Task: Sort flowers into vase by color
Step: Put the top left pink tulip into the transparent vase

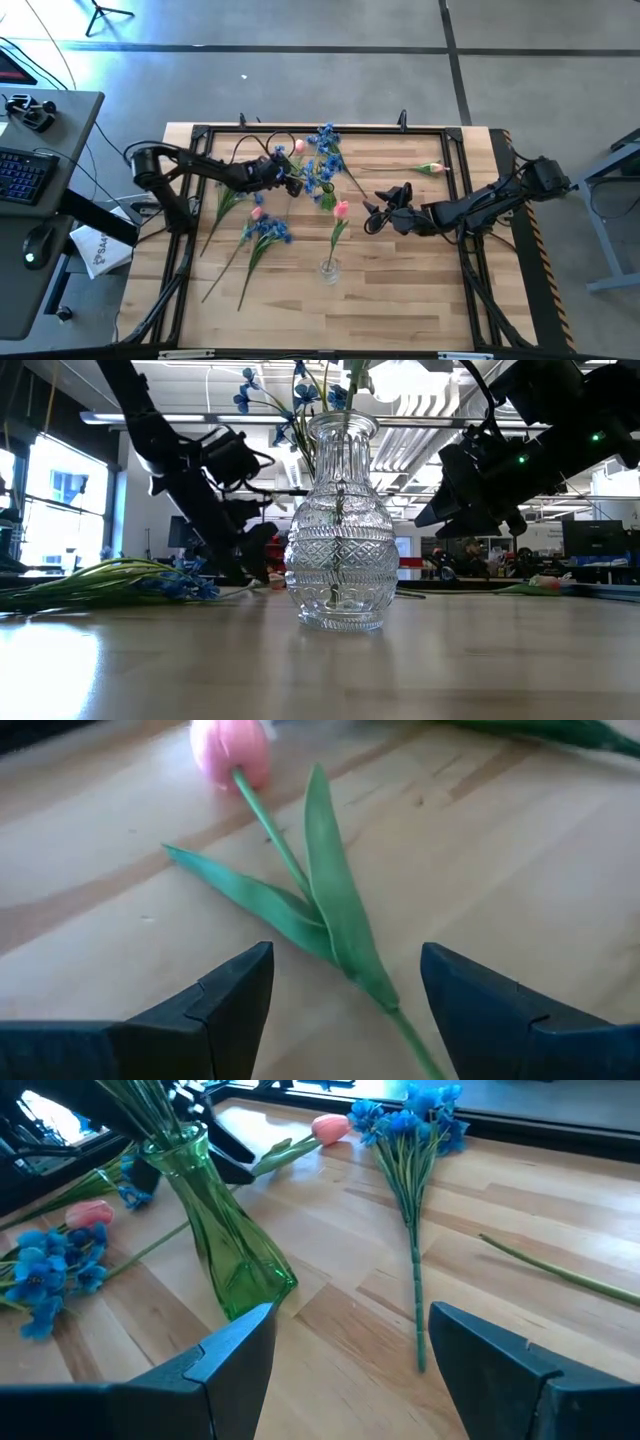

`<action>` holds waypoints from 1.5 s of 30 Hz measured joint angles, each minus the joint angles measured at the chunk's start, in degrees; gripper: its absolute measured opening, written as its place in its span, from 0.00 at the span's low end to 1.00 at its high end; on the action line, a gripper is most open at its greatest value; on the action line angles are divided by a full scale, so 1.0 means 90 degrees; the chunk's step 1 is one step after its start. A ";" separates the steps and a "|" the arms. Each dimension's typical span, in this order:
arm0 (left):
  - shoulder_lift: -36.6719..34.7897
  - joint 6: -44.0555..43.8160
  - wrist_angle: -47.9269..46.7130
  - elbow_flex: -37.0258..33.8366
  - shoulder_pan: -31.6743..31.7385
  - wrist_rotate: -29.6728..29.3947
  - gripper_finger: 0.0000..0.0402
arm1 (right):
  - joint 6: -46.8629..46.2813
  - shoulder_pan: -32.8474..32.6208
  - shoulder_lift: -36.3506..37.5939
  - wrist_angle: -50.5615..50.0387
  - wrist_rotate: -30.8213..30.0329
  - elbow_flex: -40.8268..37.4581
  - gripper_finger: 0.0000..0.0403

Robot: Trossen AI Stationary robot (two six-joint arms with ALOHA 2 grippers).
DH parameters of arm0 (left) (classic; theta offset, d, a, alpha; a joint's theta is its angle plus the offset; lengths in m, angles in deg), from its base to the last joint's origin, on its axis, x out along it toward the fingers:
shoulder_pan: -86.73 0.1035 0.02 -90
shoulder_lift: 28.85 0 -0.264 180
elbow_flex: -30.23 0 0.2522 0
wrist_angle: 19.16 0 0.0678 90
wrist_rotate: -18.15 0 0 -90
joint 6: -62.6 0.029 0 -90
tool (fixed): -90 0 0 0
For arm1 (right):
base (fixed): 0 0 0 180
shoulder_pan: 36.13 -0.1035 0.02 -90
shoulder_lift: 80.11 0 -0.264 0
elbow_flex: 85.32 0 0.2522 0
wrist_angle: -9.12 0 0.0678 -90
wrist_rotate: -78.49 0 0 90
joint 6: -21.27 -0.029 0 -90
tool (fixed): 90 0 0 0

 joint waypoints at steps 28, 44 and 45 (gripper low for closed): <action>-0.4266 0.2167 -0.1697 0.0001 -0.0892 -0.1996 0.01 | 0.2394 -0.2373 -0.0001 -0.0348 -0.2395 0.2007 0.64; -0.6599 0.3388 0.0740 0.0007 -0.4375 0.0941 0.00 | 0.4205 -0.4320 -0.0746 0.0337 -0.1768 0.3799 0.64; -0.6459 0.3442 0.0861 0.0007 -0.4623 0.0934 0.00 | 0.4394 -0.4304 -0.0939 0.0587 -0.1612 0.3882 0.64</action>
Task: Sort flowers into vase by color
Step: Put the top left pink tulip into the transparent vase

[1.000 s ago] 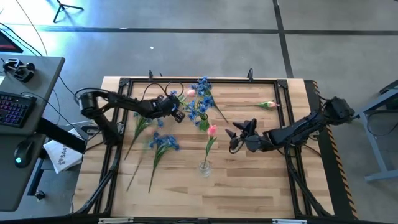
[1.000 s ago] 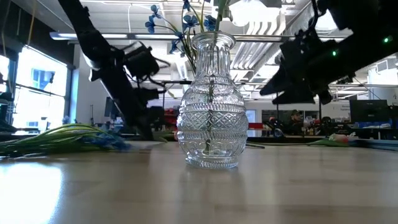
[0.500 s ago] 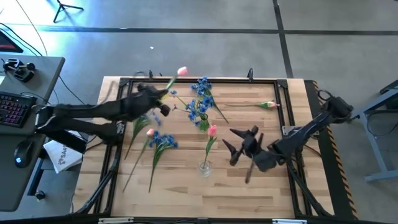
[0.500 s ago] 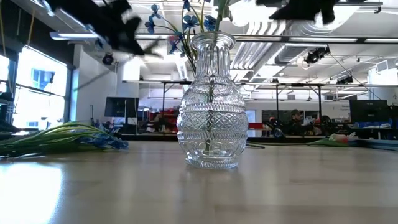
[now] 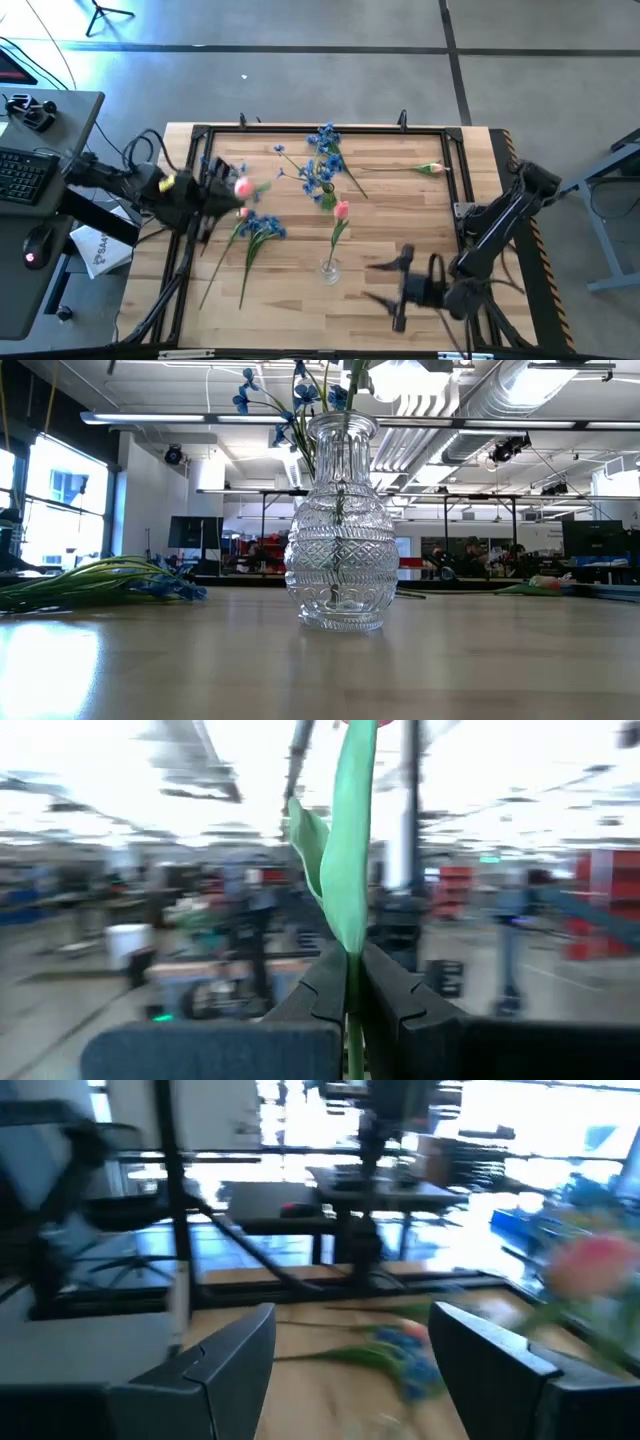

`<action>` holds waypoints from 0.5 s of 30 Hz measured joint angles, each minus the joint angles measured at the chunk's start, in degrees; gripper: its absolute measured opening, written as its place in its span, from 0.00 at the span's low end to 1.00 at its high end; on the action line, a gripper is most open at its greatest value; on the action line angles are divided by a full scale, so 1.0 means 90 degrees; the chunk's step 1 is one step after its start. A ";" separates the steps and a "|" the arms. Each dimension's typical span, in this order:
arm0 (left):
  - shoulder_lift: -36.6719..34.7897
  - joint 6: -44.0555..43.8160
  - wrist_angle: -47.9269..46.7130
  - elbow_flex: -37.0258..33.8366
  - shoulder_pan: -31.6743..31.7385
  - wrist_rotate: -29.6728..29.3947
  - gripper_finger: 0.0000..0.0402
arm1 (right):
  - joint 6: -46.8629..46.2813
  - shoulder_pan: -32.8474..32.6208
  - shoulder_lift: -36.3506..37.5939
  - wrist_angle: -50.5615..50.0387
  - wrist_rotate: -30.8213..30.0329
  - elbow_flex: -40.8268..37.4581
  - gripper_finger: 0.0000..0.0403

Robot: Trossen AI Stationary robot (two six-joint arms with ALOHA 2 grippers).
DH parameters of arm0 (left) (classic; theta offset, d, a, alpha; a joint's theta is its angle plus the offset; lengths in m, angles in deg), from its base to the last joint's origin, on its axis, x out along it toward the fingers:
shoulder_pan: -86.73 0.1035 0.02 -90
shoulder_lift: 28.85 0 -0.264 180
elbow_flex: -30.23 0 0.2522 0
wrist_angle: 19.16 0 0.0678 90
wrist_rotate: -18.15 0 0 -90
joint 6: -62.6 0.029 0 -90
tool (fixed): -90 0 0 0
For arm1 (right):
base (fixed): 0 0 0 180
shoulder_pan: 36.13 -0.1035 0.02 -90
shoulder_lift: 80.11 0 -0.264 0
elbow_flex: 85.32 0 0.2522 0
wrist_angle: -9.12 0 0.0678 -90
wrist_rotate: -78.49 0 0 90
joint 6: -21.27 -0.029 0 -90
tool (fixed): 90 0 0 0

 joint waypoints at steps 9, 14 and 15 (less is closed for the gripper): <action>0.2090 0.0199 0.1053 -0.0002 -0.1709 -0.1207 0.00 | 0.1049 0.0744 -0.1742 0.0780 0.1079 0.1491 0.64; 0.3266 0.0397 0.2304 -0.0005 -0.2328 -0.2504 0.00 | 0.1397 0.1076 -0.2637 0.0760 0.1178 0.2700 0.64; 0.3461 0.0474 0.2599 -0.0005 -0.2435 -0.2742 0.00 | 0.1484 0.1108 -0.2791 0.0758 0.1165 0.2952 0.64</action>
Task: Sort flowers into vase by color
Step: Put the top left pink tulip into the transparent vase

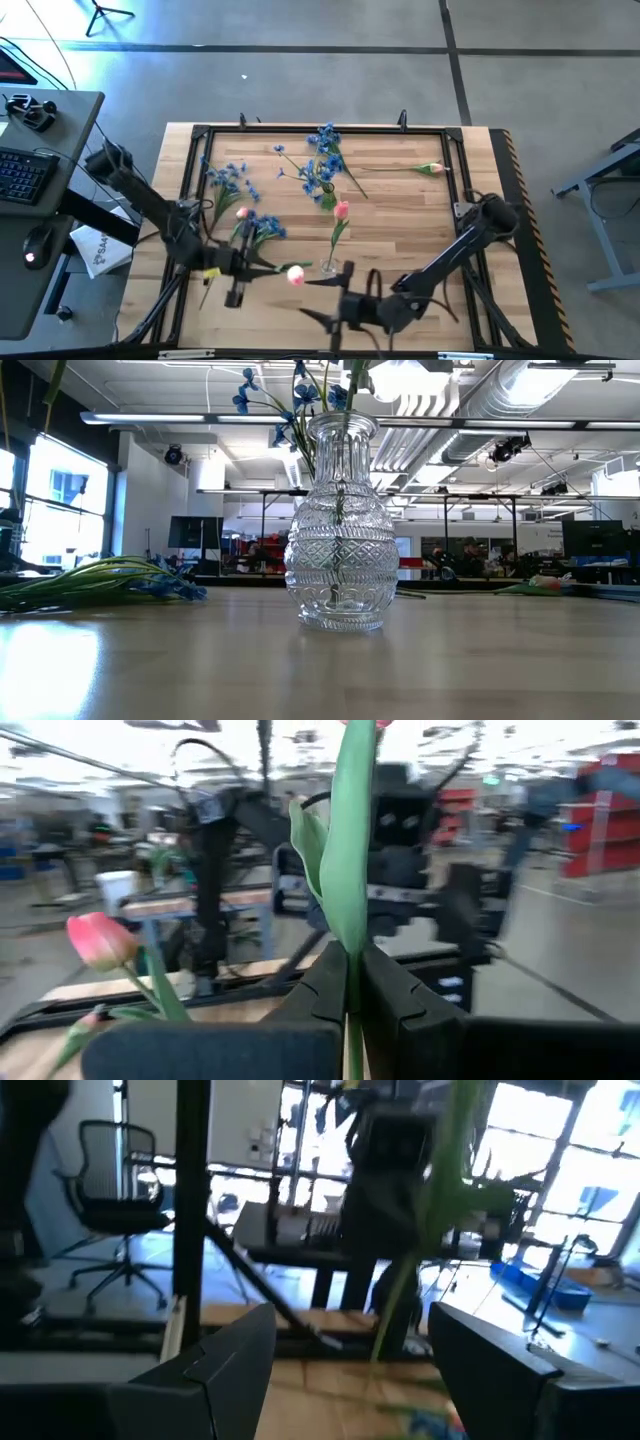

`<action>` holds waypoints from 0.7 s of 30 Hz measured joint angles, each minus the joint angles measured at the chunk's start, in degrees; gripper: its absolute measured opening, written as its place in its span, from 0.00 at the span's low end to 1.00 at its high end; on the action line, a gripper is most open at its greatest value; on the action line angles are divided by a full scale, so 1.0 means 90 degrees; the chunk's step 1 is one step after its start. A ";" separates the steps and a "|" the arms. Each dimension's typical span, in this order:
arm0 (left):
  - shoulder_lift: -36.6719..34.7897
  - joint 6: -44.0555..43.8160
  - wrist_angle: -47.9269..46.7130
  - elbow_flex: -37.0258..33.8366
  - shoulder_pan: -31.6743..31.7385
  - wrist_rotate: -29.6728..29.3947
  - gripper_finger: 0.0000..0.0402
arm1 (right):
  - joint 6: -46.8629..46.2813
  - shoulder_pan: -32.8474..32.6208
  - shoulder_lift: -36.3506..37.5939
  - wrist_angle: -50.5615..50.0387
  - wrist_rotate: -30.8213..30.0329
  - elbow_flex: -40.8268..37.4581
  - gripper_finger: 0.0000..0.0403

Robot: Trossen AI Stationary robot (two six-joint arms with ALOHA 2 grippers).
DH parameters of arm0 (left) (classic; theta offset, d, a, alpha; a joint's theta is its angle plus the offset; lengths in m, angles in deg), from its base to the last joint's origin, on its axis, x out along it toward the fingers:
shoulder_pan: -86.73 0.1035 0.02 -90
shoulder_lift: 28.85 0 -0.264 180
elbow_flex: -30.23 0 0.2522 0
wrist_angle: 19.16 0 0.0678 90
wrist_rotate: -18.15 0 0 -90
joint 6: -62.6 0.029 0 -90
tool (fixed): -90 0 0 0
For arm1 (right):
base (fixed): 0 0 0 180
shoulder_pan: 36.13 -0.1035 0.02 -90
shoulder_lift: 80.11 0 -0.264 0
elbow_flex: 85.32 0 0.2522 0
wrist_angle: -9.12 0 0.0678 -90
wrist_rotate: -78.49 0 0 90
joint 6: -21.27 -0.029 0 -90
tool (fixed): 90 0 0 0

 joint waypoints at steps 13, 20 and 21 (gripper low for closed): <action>0.1079 0.0964 0.1803 0.0002 -0.0551 -0.0558 0.00 | -0.0248 0.0385 -0.0740 -0.0187 0.0192 0.1360 0.49; 0.1079 0.0981 0.1774 0.0003 -0.0551 -0.0561 0.00 | -0.0457 0.0697 -0.0740 -0.0309 0.1106 0.1357 0.35; 0.1079 0.0980 0.1770 0.0002 -0.0549 -0.0558 0.00 | -0.0446 0.0701 -0.0740 -0.0311 0.1104 0.1357 0.33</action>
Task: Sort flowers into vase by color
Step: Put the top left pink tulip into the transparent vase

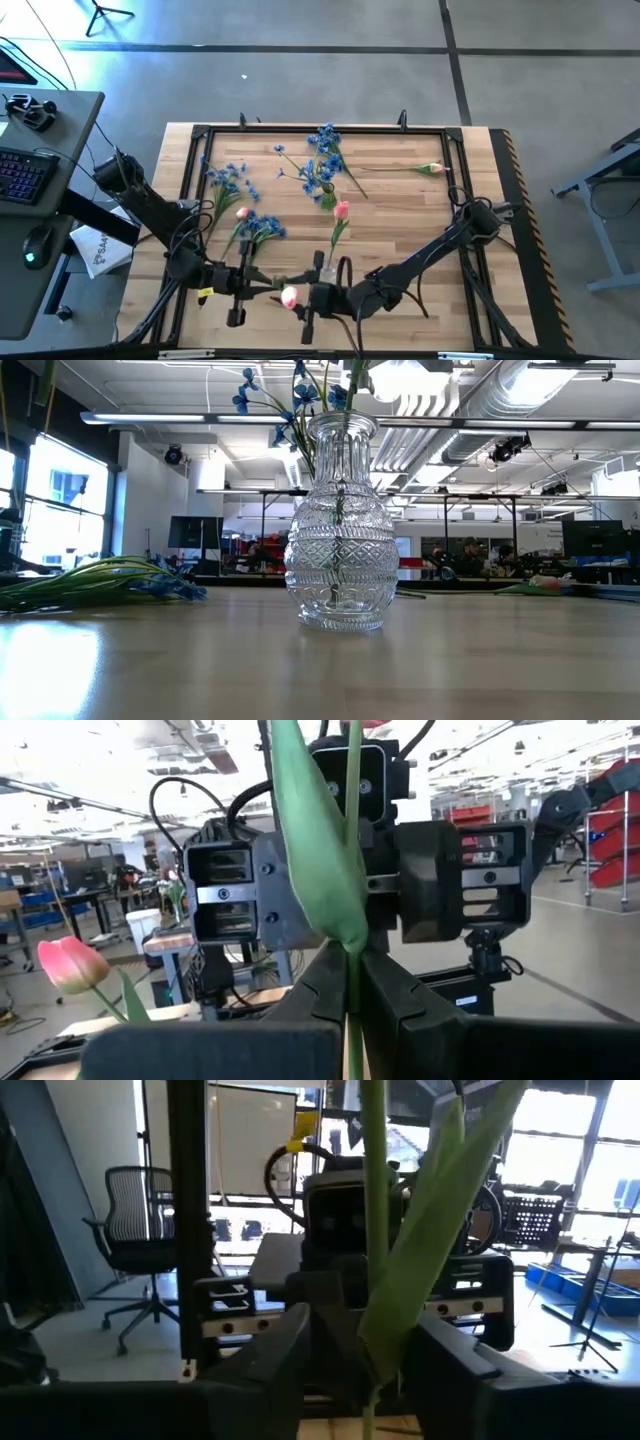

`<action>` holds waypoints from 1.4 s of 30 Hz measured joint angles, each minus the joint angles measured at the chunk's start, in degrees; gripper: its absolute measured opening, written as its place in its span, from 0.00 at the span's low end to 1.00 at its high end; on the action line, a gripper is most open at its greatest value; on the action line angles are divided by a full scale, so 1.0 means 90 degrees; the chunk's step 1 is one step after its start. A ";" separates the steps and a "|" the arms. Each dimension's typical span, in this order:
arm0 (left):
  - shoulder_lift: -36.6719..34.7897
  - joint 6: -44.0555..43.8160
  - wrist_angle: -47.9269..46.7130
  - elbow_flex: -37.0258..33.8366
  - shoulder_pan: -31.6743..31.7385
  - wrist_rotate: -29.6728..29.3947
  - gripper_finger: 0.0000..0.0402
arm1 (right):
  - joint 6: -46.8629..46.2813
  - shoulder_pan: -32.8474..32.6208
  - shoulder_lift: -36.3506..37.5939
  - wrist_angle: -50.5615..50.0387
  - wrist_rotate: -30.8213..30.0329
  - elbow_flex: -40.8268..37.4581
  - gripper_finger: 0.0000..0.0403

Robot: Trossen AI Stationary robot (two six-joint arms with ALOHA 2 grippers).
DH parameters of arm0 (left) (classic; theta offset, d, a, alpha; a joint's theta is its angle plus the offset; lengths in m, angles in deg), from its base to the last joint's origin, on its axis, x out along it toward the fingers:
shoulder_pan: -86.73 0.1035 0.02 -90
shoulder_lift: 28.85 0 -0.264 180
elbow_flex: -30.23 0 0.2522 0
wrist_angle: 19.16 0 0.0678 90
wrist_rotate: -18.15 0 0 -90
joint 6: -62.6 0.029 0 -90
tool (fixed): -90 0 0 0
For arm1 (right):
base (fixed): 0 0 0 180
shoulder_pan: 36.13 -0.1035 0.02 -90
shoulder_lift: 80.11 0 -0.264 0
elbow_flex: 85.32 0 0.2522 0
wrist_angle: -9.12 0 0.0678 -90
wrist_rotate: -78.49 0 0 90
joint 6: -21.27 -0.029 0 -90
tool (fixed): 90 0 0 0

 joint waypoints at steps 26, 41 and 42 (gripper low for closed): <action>-0.0033 -0.0422 -0.1808 0.0002 -0.0863 -0.3878 0.28 | -0.2553 -0.1324 0.1946 -0.5185 -0.2662 -0.0007 0.01; -0.0034 -0.0573 -0.1871 0.0002 -0.0929 -0.3878 0.28 | -0.3232 -0.0207 0.1926 -0.5982 -0.1658 -0.0010 0.00; -0.0034 -0.0584 -0.1879 0.0002 -0.0929 -0.3876 0.28 | -0.3309 -0.0135 0.1919 -0.5990 -0.1509 -0.0010 0.00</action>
